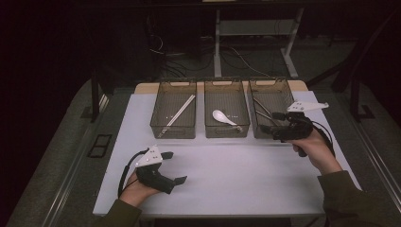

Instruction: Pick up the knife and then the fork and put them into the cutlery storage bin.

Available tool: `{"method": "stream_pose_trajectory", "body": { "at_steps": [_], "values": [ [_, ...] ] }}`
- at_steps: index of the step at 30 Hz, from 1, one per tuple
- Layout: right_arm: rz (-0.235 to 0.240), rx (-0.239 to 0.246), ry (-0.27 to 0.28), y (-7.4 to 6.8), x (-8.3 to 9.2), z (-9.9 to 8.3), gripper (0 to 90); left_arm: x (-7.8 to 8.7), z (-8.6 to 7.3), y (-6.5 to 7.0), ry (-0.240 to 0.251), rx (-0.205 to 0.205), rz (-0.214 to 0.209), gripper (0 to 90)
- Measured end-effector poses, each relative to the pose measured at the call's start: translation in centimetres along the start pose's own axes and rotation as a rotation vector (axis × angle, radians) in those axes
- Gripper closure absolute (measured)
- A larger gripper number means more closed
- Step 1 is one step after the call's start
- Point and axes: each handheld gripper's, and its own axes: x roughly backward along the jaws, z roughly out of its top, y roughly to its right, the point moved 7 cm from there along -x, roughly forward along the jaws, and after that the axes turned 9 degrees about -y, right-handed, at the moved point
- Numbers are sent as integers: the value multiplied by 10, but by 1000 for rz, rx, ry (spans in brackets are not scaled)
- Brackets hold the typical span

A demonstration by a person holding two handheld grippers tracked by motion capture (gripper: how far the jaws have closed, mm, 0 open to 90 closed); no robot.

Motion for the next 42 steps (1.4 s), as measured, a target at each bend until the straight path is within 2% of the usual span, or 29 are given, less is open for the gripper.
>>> {"method": "stream_pose_trajectory", "body": {
  "at_steps": [7, 15, 26, 30, 42],
  "values": [
    [9, 18, 4, -16, 2, -12, 201, 0, -1, -1, 0, 1, 1, 0],
    [8, 30, -22, -28, 0, -35, 194, 2, -1, -2, 2, 1, 4, 0],
    [33, 33, -23, -42, 9, -67, 187, 2, -1, -2, 3, -3, 3, 0],
    [39, 32, -28, -45, 14, -78, 187, 1, 0, -1, 4, -3, 2, 0],
    [12, 17, -19, -43, 26, -102, 186, 2, 0, 0, 3, -4, 3, 0]
  ]
}}
